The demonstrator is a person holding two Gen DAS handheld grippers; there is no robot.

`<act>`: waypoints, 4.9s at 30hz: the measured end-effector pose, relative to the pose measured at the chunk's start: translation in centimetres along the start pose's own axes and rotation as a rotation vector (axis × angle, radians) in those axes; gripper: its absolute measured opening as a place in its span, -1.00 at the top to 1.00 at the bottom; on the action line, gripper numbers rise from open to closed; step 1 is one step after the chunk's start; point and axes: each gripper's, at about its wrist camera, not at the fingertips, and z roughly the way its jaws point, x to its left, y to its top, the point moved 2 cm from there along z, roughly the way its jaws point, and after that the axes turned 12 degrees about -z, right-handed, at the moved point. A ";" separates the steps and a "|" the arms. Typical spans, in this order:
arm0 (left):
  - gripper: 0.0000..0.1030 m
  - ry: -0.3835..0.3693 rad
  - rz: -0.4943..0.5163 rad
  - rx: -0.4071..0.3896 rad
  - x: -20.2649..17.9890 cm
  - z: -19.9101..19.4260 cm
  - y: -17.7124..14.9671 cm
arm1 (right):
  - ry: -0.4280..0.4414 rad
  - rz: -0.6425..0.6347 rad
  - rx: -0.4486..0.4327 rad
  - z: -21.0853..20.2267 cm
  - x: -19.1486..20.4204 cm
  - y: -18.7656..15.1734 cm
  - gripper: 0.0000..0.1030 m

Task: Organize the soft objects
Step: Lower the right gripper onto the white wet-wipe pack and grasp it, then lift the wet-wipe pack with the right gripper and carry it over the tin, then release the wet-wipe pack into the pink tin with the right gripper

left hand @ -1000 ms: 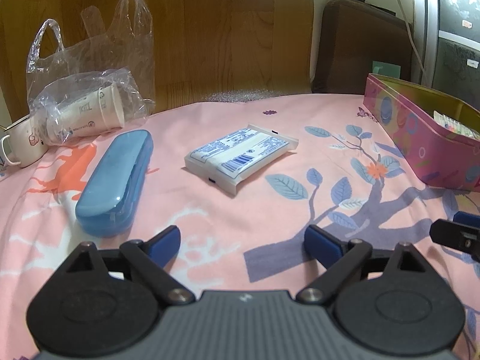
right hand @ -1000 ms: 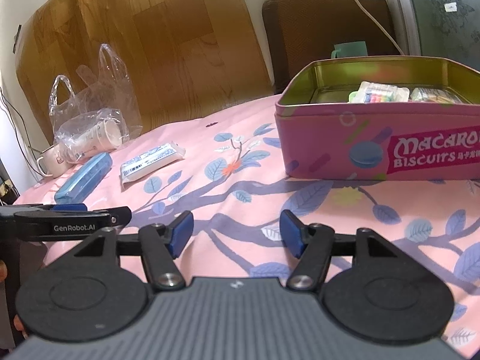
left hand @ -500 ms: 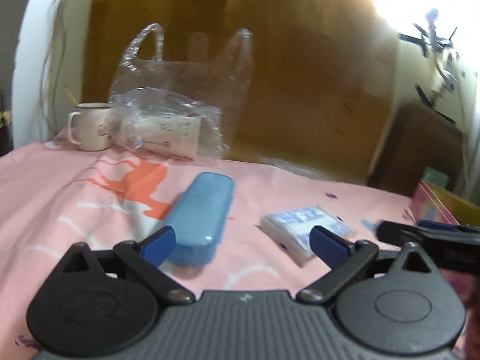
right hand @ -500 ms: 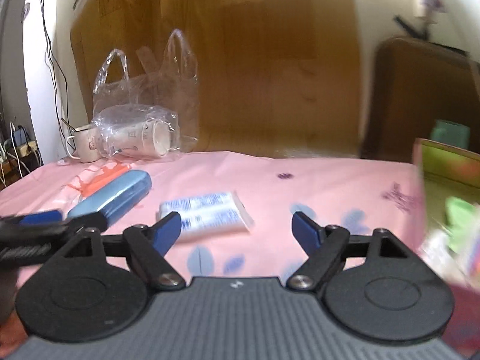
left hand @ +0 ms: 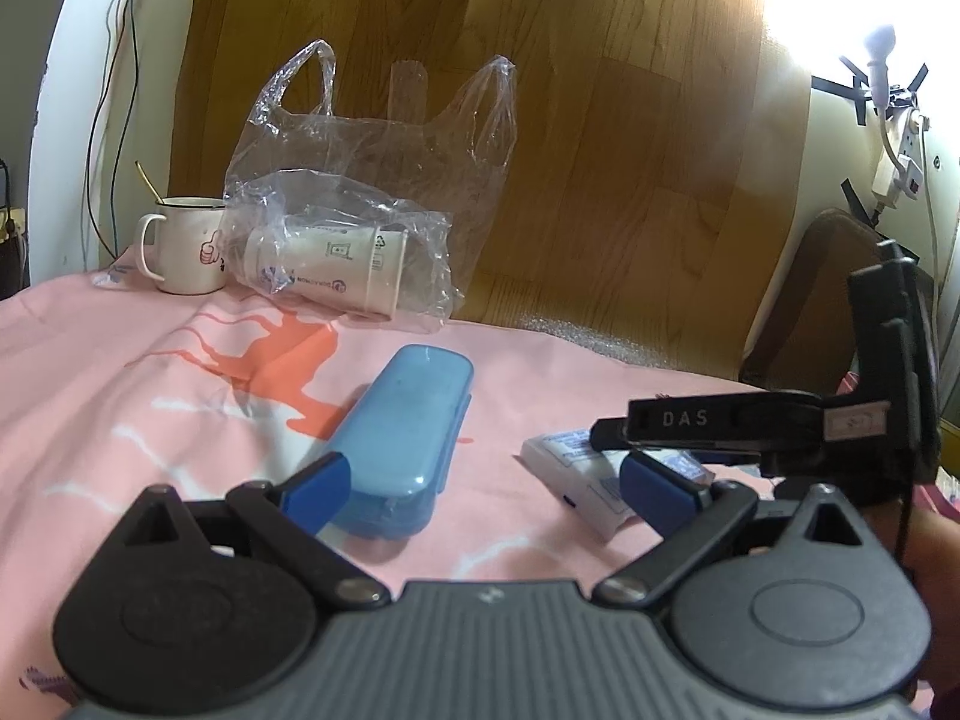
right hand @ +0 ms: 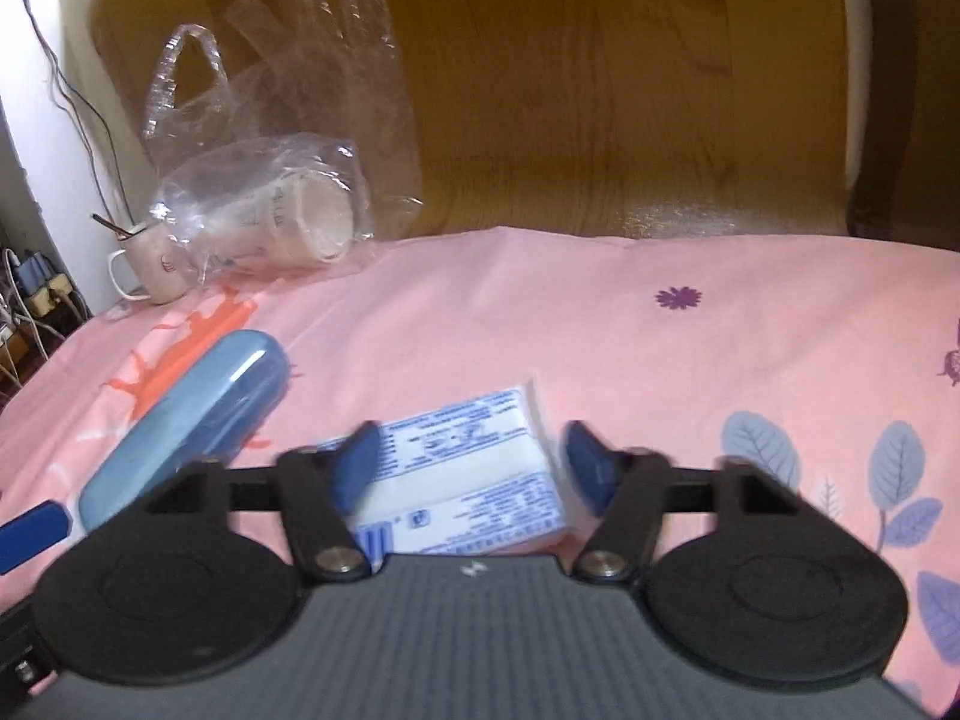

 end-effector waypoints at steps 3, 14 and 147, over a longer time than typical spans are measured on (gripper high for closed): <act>-0.94 0.000 -0.003 0.002 0.1 0.1 0.0 | -0.017 -0.005 -0.021 -1.2 0.0 -0.8 0.15; -0.98 -0.003 -0.005 0.007 0.2 0.1 -0.1 | 0.001 -0.080 0.035 -5.4 1.0 -3.2 0.94; -0.86 -0.329 0.434 0.334 -19.2 -3.1 -7.3 | -0.548 0.388 -0.333 -26.4 -4.2 -14.9 -0.32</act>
